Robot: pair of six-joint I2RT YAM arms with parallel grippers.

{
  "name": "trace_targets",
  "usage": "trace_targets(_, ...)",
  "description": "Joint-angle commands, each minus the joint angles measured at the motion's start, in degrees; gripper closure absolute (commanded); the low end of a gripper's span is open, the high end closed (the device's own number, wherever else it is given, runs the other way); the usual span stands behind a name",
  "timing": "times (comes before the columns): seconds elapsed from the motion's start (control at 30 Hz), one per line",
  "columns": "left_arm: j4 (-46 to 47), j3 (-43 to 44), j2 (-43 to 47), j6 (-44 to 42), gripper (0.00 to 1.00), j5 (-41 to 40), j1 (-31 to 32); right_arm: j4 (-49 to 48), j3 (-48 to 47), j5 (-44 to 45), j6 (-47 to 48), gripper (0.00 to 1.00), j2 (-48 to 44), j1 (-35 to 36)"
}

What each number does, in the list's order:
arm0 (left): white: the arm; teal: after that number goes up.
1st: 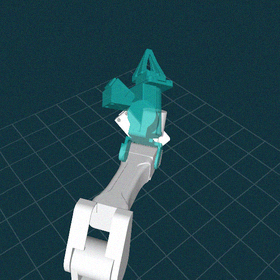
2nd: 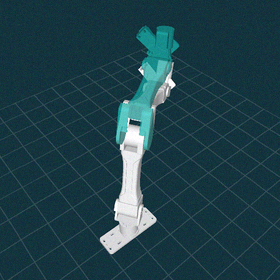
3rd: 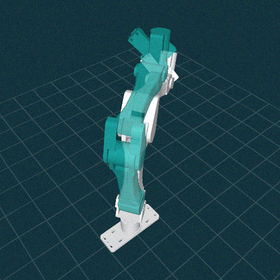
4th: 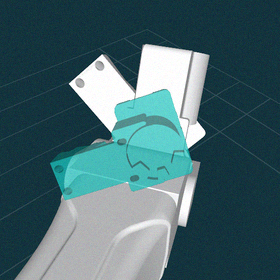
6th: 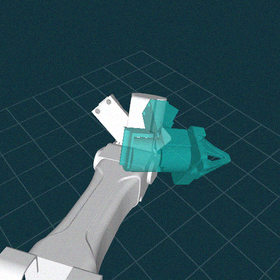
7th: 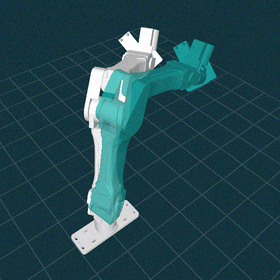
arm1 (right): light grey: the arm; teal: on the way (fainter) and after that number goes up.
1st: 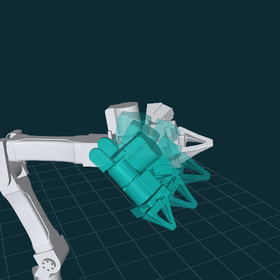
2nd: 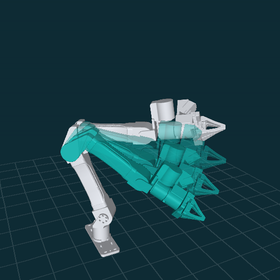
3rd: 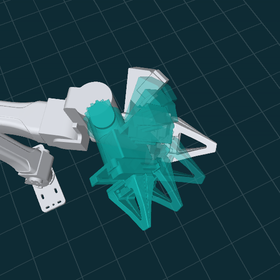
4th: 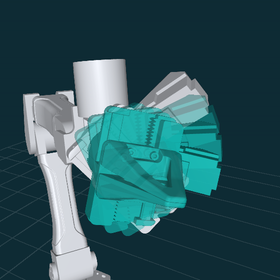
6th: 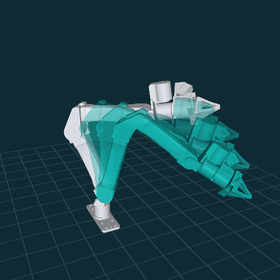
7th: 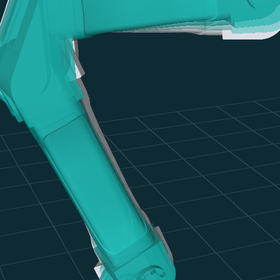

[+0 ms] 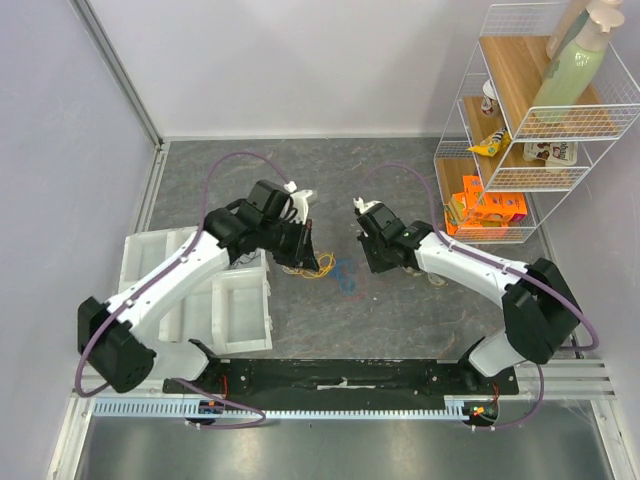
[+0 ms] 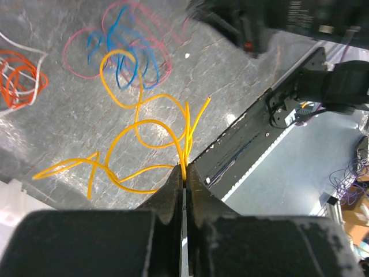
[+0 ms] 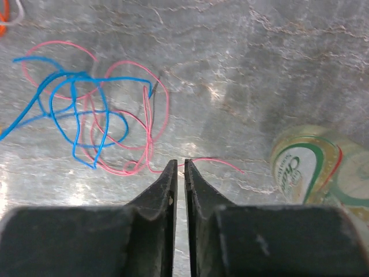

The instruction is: Untangle the cables

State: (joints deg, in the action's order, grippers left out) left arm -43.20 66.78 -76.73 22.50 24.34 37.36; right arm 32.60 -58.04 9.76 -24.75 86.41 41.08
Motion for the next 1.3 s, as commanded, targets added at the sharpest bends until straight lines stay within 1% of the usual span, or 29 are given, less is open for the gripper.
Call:
trace_targets(0.0, -3.6, 5.2, 5.8, -7.0, 0.98, 0.3, 0.1, -1.8, -4.3, -6.1, 0.7, 0.65, 0.7, 0.1)
trace_targets(0.03, -3.2, 5.5, 6.0, -6.9, 0.98, 0.3, 0.1, -2.6, -4.3, -8.4, 2.2, 0.53, 0.2, 0.1)
trace_targets(0.07, -3.0, 6.2, 5.8, -6.3, 0.98, 0.4, 0.1, -3.6, -3.8, -11.3, 3.2, 0.44, -0.5, 0.1)
trace_targets(0.13, -2.8, 7.7, 5.3, -5.5, 0.98, 1.8, 0.1, -7.7, -1.9, -16.5, 5.3, 0.36, -2.7, 0.2)
trace_targets(0.2, -2.4, 8.7, 5.1, -4.8, 0.98, 2.5, 0.1, -13.4, 0.5, -20.8, 6.6, 0.33, -5.6, 0.2)
trace_targets(0.33, -2.9, 12.3, 5.2, -4.3, 0.98, 2.0, 0.1, -22.6, 4.6, -26.5, 5.0, 0.32, -8.7, 0.1)
trace_targets(0.4, -3.9, 15.6, 4.7, -4.2, 0.98, 2.1, 0.1, -27.1, 7.7, -27.1, 2.7, 0.33, -10.3, 0.1)
trace_targets(0.43, -4.5, 17.0, 4.4, -4.3, 0.98, 2.0, 0.1, -28.6, 8.6, -26.3, 1.6, 0.33, -11.3, 0.0)
trace_targets(0.53, -7.2, 22.8, 2.6, -3.8, 0.98, 1.9, 0.1, -32.0, 10.8, -29.1, -1.9, 0.33, -13.7, -1.4)
trace_targets(0.6, -7.9, 26.1, 1.7, -2.9, 0.98, 3.0, 0.2, -33.7, 11.5, -29.0, -2.2, 0.33, -15.0, -1.4)
trace_targets(0.77, -9.0, 33.7, -0.3, -1.1, 0.98, 5.1, 0.1, -34.3, 10.7, -23.5, -3.5, 0.32, -17.9, -2.1)
trace_targets(0.93, -8.8, 39.3, -2.3, 1.3, 0.99, 6.3, 0.1, -35.4, 8.6, -24.0, -6.5, 0.32, -18.5, -2.2)
trace_targets(1.07, -8.7, 41.8, -3.1, 2.9, 0.98, 8.1, 0.2, -37.0, 7.5, -20.0, -9.3, 0.32, -20.2, -2.5)
trace_targets(1.27, -7.5, 44.4, -3.1, 3.6, 0.98, 8.2, 0.1, -38.8, 3.8, -18.4, -14.4, 0.31, -21.6, -3.2)
